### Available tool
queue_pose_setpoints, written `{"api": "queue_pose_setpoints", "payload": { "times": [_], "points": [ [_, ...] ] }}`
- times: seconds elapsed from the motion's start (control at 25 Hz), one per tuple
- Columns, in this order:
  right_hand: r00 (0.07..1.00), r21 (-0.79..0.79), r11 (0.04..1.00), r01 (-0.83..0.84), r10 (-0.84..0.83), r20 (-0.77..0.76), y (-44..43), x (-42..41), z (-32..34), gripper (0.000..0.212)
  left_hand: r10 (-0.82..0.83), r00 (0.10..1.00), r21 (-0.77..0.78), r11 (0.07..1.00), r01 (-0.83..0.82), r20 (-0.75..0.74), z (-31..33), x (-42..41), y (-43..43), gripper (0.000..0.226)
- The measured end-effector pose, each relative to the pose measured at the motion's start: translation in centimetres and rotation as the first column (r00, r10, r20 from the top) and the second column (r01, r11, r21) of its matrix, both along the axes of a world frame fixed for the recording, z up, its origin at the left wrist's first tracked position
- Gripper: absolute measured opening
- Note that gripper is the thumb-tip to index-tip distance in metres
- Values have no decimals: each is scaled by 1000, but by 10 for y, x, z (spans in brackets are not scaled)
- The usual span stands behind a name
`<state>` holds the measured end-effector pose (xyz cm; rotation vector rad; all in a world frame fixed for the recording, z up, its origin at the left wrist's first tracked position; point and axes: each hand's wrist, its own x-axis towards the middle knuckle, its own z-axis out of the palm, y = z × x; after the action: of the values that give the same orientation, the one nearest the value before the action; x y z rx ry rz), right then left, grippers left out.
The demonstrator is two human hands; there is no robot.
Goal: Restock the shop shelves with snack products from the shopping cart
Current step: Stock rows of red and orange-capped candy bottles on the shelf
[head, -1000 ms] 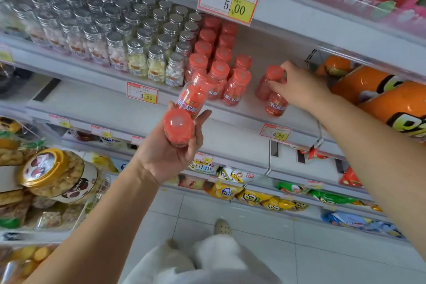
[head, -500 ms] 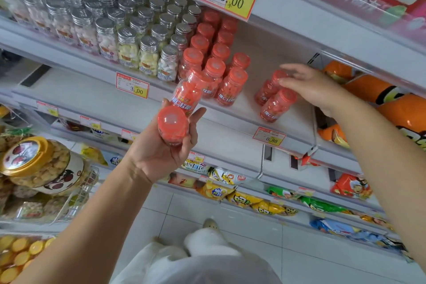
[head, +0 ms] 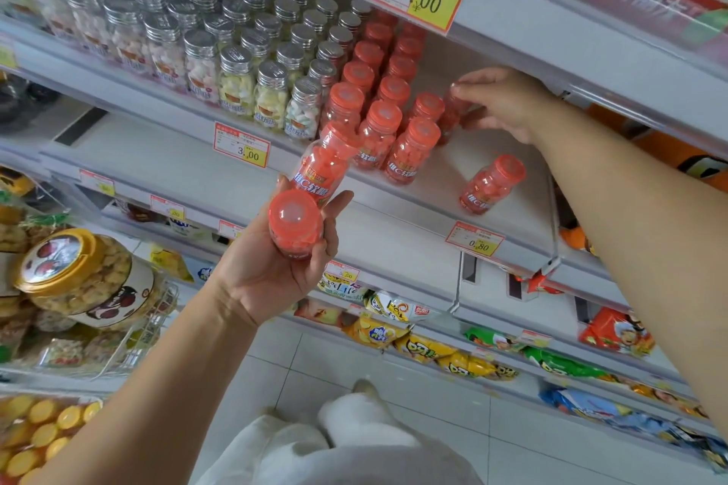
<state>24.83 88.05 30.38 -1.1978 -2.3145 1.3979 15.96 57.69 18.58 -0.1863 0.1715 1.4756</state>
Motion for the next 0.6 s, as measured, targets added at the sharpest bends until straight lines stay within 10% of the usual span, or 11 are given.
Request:
{"api": "queue_pose_setpoints", "payload": {
  "times": [0.48,0.6],
  "points": [
    [996,-26,1000,8,-10,-93,-16,-27,-7,17,41,995,-74,996,-48,-92,0,0,-4,75],
    [996,194,980,-33,17,86,-23,8,13,37,16,993,-100,995,-28,-119,1,1,-2,73]
  ]
}}
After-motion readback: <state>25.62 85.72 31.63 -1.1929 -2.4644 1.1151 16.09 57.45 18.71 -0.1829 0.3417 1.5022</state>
